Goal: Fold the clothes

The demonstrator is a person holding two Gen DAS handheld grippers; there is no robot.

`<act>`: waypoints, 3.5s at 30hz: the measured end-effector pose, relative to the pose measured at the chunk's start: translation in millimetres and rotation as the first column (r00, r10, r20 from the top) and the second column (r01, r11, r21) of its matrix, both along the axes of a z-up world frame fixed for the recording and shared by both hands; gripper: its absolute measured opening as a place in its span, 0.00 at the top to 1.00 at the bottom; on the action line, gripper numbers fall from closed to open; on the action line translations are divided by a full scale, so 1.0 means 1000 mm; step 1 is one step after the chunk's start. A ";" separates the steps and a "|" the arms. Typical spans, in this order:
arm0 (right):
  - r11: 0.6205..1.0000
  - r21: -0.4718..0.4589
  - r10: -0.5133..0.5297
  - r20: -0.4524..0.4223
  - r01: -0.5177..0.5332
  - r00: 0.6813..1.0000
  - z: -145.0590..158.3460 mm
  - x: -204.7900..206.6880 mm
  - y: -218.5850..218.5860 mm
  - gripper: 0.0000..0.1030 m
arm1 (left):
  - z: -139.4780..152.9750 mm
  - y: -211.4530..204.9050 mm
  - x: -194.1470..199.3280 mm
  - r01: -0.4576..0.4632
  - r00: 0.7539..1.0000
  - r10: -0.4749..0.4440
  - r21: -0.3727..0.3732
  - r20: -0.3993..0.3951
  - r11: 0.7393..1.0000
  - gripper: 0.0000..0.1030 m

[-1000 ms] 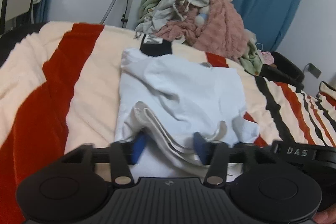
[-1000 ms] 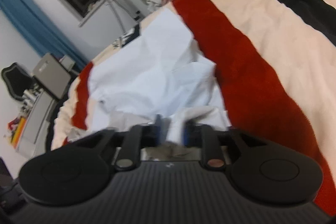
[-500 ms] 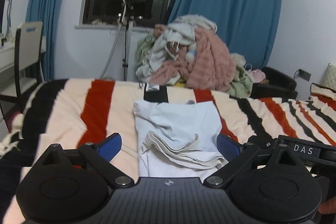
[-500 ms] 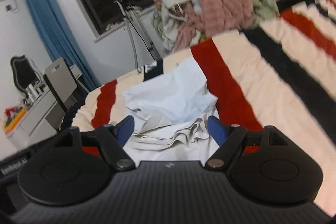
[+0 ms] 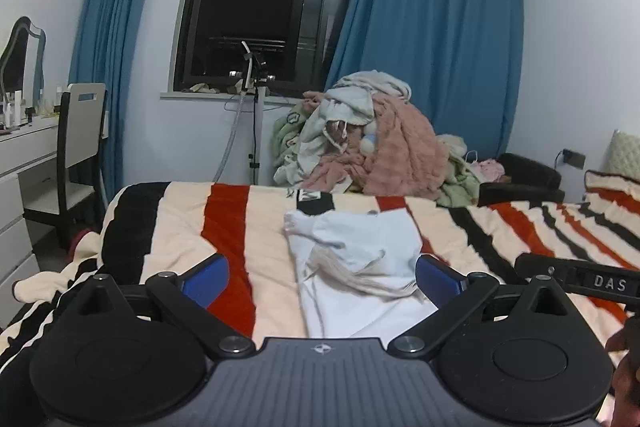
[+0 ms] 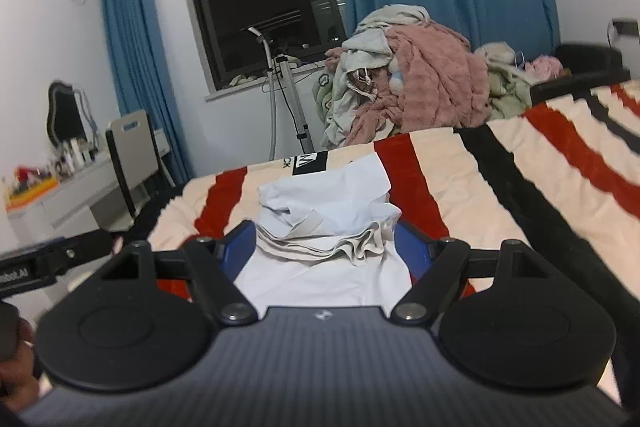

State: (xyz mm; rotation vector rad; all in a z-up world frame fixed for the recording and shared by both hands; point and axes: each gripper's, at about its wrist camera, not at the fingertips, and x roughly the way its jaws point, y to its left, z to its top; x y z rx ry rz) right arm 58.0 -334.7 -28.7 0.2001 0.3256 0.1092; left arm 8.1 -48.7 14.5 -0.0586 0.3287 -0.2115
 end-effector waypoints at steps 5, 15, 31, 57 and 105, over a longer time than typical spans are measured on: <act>0.999 -0.053 -0.008 -0.005 0.007 1.000 -0.008 0.003 0.009 0.24 | -0.011 0.001 0.002 0.030 0.999 -0.030 -0.020 -0.026 0.999 0.02; 0.998 -0.039 -0.042 -0.034 0.041 0.999 -0.013 0.011 0.006 0.24 | -0.032 0.004 0.022 0.031 0.989 -0.043 -0.090 -0.143 0.995 0.02; 0.678 0.691 0.144 -0.461 0.252 0.876 -0.099 0.033 -0.069 0.24 | -0.130 0.012 0.089 -0.008 0.731 -0.392 -0.581 -0.558 0.814 0.04; 0.589 0.773 0.061 -0.332 0.235 0.941 -0.112 0.035 -0.060 0.91 | -0.120 0.047 0.111 -0.074 0.862 -0.323 -0.728 -0.390 0.682 0.93; 0.791 0.591 0.062 -0.335 0.159 0.940 -0.087 0.124 -0.040 0.88 | -0.084 0.051 0.155 0.073 0.908 -0.281 -0.543 -0.311 0.836 0.93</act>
